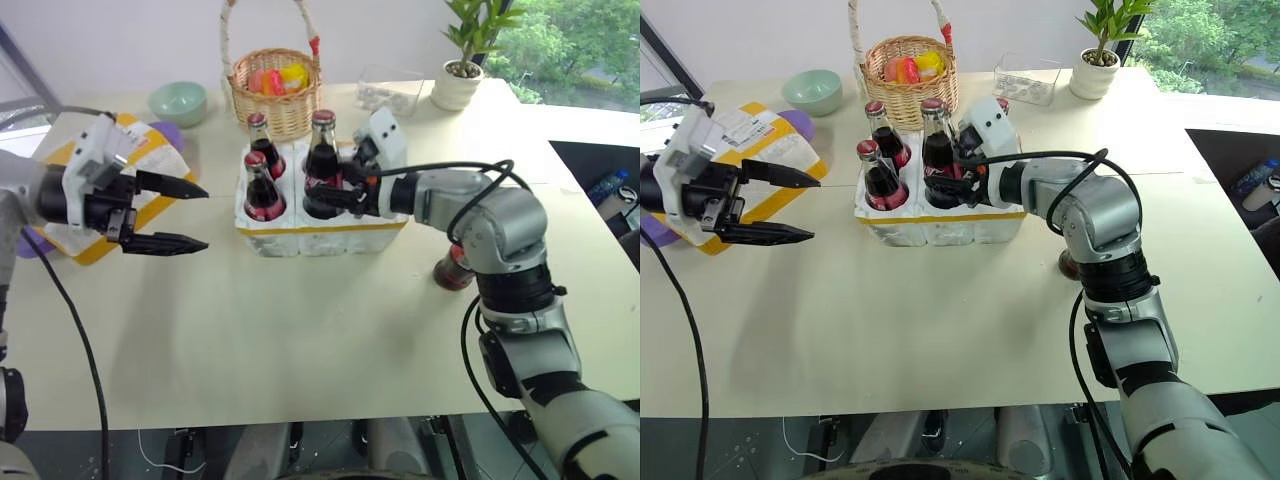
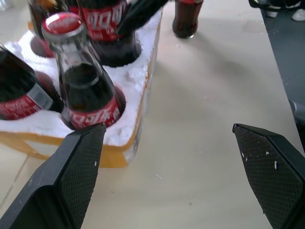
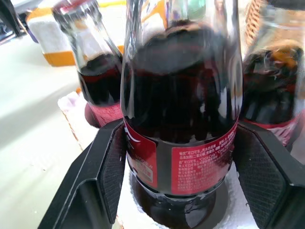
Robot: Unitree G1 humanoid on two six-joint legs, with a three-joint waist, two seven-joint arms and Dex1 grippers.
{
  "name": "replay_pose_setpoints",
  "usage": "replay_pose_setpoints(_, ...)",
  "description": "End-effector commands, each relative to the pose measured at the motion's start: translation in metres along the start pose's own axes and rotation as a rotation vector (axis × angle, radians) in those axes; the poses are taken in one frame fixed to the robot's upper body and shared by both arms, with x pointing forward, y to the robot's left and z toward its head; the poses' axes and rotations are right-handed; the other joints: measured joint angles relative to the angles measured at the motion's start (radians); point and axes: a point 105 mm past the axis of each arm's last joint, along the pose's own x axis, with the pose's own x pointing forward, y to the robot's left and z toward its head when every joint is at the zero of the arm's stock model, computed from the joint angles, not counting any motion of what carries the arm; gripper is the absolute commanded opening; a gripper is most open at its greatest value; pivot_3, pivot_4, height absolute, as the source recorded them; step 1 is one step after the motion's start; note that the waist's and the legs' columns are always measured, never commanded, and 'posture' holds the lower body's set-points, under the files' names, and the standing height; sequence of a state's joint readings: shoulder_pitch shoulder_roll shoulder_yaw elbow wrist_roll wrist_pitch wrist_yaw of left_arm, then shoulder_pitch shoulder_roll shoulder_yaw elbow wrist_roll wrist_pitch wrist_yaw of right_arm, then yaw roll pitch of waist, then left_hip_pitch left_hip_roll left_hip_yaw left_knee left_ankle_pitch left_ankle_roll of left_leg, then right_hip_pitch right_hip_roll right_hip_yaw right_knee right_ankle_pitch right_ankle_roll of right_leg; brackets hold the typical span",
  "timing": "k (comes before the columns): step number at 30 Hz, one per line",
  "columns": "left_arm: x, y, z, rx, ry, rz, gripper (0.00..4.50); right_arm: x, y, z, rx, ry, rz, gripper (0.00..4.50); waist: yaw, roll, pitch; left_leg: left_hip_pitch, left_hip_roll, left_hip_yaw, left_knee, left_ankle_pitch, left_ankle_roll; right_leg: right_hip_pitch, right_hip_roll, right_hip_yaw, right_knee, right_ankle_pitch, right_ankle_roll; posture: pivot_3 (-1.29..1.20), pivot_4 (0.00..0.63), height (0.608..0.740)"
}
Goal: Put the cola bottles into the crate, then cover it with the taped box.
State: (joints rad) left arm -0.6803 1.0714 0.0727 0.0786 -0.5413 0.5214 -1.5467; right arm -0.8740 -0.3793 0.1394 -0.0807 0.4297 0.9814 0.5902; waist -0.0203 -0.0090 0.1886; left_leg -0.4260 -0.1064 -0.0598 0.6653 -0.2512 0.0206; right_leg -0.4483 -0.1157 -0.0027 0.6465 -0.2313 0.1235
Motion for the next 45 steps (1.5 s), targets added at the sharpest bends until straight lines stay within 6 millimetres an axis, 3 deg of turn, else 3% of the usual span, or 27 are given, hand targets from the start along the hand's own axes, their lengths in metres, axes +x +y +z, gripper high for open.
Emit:
replay_pose_setpoints(1, -0.003, 0.002, 0.016, 0.029, -0.055, 0.014, 4.50, 0.005, 0.003, 0.000, -0.026, -0.016, 0.014, 3.72, 0.000, 0.000, 0.000, 0.000, 0.000, 0.000, 0.000, 0.000, 0.000, 0.000, 0.000, 0.000, 0.000, 0.000, 0.000, 0.00, 0.150, 0.739)
replay_pose_setpoints(3, -0.001, 0.001, 0.020, 0.026, -0.071, 0.009, 4.50, 0.006, -0.001, -0.005, -0.016, -0.013, -0.006, 4.46, 0.000, 0.000, 0.000, 0.000, 0.000, 0.000, 0.000, 0.000, 0.000, 0.000, 0.000, 0.000, 0.000, 0.000, 0.000, 0.00, 0.150, 0.739)
replay_pose_setpoints(10, 0.007, 0.001, 0.024, 0.019, -0.105, -0.025, 4.50, -0.010, -0.005, 0.001, 0.002, -0.048, -0.041, 4.46, 0.004, 0.000, 0.000, 0.000, 0.000, 0.000, 0.000, 0.000, 0.000, 0.000, 0.000, 0.000, 0.000, 0.000, 0.000, 0.00, 0.150, 0.739)
replay_pose_setpoints(14, 0.012, 0.003, 0.023, 0.021, -0.109, -0.048, 4.50, -0.030, 0.008, 0.006, 0.015, -0.058, -0.009, 4.46, 0.005, 0.000, 0.000, 0.000, 0.000, 0.000, 0.001, 0.000, 0.000, 0.001, 0.000, 0.000, 0.000, 0.000, 0.000, 0.00, 0.150, 0.739)
replay_pose_setpoints(19, 0.024, 0.009, 0.024, 0.037, -0.123, -0.090, 4.50, -0.057, 0.041, 0.009, 0.132, -0.063, 0.144, 4.46, 0.007, 0.000, 0.000, 0.000, 0.000, 0.000, 0.001, 0.000, 0.001, 0.001, 0.000, 0.000, 0.000, 0.000, 0.000, 0.00, 0.150, 0.739)
replay_pose_setpoints(27, 0.041, 0.026, 0.028, 0.067, -0.131, -0.135, 4.50, -0.093, 0.035, -0.002, 0.221, -0.046, 0.027, 4.46, 0.008, -0.001, 0.000, 0.001, 0.000, -0.001, 0.002, -0.002, 0.004, 0.003, 0.000, 0.000, 0.000, 0.000, 0.000, 0.00, 0.150, 0.739)
replay_pose_setpoints(33, 0.047, 0.029, 0.031, 0.083, -0.138, -0.156, 4.50, -0.145, 0.035, -0.036, 0.231, 0.011, -0.093, 4.46, 0.010, -0.001, 0.000, 0.001, -0.001, -0.001, 0.002, -0.003, 0.005, 0.004, -0.002, 0.000, 0.000, 0.000, 0.000, 0.00, 0.150, 0.739)
replay_pose_setpoints(39, 0.046, 0.026, 0.029, 0.089, -0.130, -0.169, 4.50, -0.201, 0.047, -0.077, 0.309, 0.146, -0.227, 4.46, 0.011, -0.001, -0.001, 0.001, -0.001, -0.001, 0.002, -0.004, 0.008, 0.005, -0.002, 0.000, -0.002, 0.000, 0.000, 0.00, 0.150, 0.739)
replay_pose_setpoints(45, 0.046, 0.027, 0.031, 0.094, -0.127, -0.175, 4.50, -0.239, 0.023, -0.096, 0.319, 0.227, -0.490, 4.46, 0.010, -0.002, 0.000, 0.012, 0.002, 0.000, 0.001, -0.004, 0.009, 0.016, -0.002, 0.000, -0.007, 0.000, 0.001, 0.00, 0.150, 0.739)
